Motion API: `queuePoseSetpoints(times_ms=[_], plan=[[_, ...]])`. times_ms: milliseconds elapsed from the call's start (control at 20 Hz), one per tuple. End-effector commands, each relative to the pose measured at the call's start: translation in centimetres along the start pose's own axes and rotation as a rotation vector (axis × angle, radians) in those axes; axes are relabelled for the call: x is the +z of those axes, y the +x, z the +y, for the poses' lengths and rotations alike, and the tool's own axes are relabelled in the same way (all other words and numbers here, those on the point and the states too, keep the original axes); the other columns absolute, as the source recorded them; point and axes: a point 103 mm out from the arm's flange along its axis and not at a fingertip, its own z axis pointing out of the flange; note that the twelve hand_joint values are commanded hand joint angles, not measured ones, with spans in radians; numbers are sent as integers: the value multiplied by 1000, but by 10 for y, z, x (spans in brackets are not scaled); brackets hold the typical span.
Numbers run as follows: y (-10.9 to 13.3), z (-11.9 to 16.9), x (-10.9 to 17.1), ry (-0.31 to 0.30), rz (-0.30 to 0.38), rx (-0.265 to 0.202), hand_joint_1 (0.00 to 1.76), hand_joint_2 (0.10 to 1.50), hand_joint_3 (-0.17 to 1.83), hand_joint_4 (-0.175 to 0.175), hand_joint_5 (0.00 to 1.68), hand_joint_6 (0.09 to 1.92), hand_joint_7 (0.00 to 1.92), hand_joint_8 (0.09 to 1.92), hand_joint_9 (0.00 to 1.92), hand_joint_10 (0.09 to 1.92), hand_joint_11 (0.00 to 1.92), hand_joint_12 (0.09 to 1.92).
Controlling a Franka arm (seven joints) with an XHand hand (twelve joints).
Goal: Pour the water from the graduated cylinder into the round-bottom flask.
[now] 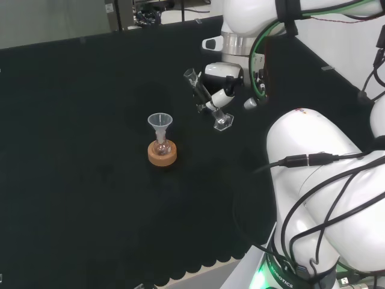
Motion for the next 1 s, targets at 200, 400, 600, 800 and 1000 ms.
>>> queuePoseSetpoints(times_ms=[200,400,600,800,1000], plan=[[17,0,5,177,-69,-33,1170,1052,-15,-124,1149,754,1417,223,1584,87,1481,594],[21,0,6,263,-109,-36,1170,1053,-16,-124,1148,756,1419,220,1583,87,1480,593],[25,1,3,351,-160,-38,1170,1054,-16,-125,1147,758,1420,216,1583,87,1480,592],[29,1,4,402,-199,-35,1170,1054,-17,-125,1146,760,1422,212,1583,87,1480,591],[32,2,6,451,-227,-30,1170,1055,-18,-126,1145,762,1423,210,1582,87,1479,590]])
